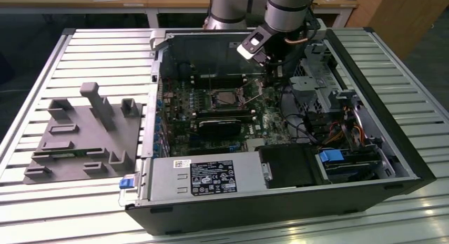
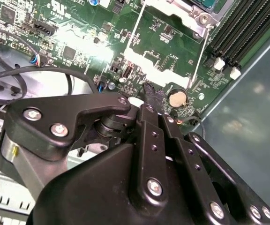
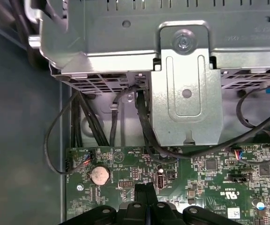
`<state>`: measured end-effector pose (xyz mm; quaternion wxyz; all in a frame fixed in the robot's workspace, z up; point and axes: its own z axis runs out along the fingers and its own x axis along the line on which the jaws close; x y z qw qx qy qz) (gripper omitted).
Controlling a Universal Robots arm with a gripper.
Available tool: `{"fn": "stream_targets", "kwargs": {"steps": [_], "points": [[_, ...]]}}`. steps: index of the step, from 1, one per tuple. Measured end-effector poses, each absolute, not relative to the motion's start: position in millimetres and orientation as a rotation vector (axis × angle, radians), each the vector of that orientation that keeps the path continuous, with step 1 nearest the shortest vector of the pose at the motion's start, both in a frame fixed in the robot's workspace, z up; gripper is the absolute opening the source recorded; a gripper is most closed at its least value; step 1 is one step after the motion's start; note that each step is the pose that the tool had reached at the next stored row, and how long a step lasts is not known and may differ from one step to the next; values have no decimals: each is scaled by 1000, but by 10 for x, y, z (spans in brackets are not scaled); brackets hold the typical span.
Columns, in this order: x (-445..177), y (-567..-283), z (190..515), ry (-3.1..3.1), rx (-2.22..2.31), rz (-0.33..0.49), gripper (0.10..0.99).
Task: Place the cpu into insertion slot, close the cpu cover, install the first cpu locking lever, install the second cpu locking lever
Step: 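Close the cpu cover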
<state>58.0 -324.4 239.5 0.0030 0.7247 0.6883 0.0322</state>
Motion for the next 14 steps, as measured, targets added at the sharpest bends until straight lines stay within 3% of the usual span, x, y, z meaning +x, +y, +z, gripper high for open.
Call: {"fn": "stream_targets", "kwargs": {"steps": [9,14], "points": [[585,-3244,2366,2160,2274,97,106],[593,-3243,2362,2186,2304,34,106]]}}
